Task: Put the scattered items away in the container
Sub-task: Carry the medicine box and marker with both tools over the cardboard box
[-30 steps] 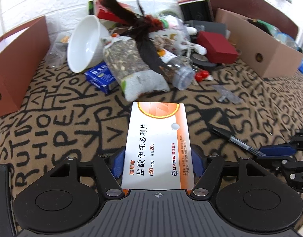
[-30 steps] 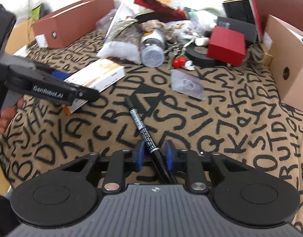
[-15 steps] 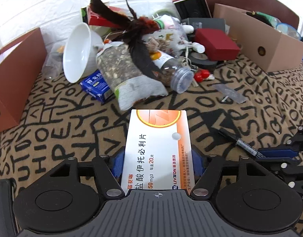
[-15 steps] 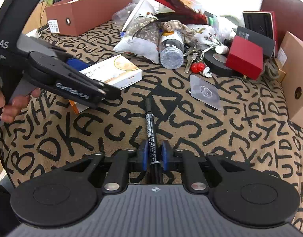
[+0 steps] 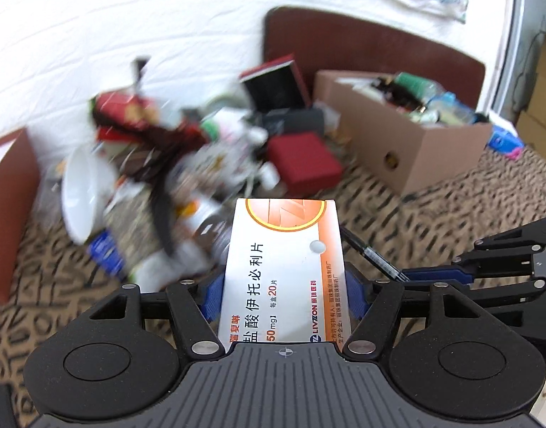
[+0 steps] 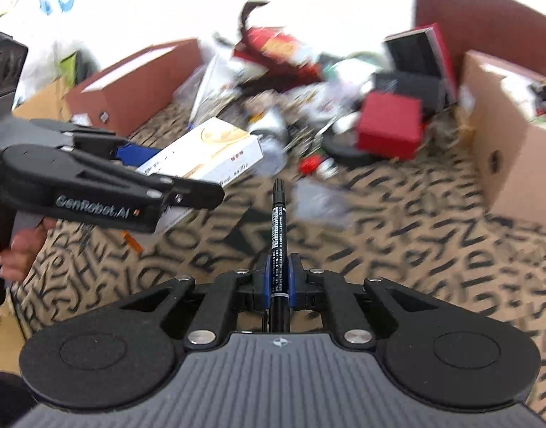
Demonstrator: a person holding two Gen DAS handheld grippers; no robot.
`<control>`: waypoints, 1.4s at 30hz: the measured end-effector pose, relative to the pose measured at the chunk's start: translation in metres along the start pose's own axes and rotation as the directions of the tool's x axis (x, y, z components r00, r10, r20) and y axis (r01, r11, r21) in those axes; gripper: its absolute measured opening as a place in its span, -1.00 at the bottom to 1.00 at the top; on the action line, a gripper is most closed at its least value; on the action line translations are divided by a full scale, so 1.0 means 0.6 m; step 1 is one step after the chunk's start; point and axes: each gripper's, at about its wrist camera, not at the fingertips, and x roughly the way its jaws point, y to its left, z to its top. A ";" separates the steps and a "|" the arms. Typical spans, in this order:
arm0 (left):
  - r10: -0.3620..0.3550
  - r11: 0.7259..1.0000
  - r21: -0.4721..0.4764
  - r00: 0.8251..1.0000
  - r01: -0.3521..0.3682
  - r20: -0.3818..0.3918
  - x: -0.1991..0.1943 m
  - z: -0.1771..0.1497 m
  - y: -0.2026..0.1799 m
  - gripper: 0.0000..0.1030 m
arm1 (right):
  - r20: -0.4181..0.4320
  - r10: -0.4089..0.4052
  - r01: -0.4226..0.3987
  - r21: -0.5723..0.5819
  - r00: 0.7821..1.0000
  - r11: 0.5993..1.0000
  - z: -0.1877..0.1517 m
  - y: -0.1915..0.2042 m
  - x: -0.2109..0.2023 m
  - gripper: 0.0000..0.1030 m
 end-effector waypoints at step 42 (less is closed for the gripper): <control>-0.173 0.970 -0.174 0.985 0.173 0.014 0.389 0.390 -0.209 0.89 | 0.243 -0.372 0.312 0.252 0.896 0.916 0.175 -0.410 0.041 0.18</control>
